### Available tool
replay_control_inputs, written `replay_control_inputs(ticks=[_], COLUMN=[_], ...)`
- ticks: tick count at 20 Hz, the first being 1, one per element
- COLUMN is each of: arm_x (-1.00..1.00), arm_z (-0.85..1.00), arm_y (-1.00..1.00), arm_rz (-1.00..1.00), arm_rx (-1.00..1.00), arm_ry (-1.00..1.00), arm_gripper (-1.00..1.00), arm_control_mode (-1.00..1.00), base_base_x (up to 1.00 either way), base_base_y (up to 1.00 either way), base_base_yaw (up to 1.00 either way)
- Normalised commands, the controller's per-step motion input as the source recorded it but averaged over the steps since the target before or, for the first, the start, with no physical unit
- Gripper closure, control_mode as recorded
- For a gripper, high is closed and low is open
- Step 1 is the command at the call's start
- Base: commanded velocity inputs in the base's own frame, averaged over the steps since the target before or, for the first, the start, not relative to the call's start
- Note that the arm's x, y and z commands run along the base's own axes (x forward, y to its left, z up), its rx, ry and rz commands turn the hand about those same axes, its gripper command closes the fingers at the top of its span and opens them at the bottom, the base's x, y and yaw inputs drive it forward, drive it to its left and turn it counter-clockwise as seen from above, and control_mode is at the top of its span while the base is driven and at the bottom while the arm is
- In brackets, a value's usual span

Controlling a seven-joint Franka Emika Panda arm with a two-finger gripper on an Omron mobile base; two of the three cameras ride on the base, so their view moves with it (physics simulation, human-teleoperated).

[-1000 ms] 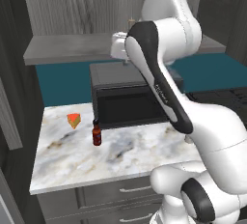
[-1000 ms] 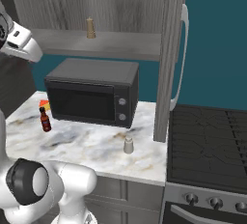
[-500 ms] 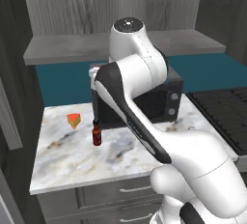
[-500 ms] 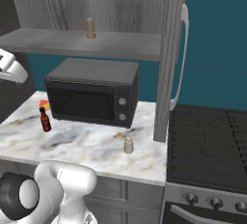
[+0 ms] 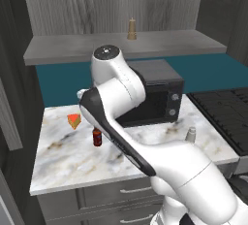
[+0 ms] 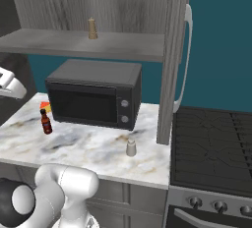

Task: There are various items on the counter. Only move the condiments/shakers into the cabinet.

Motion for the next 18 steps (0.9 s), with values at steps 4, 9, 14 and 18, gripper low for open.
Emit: replay_control_inputs(ticks=[4,9,14,18], arm_x=[0.29,0.31,0.27,0.06], arm_z=[-0.37,-0.33,-0.28,-0.34], arm_y=[0.22,0.02,0.0,0.0], arm_rz=[0.0,-0.03,-0.06,-0.06], arm_rx=[-0.05,-0.07,-0.1,-0.1], arm_ry=[0.0,0.0,0.0,0.0], arm_gripper=[-1.0,-1.0,-1.0,-1.0], arm_control_mode=[-1.0,-1.0,-1.0,-1.0], base_base_x=[0.0,0.0,0.0,0.0], base_base_y=[0.0,0.0,0.0,0.0], base_base_yaw=[0.0,0.0,0.0,0.0])
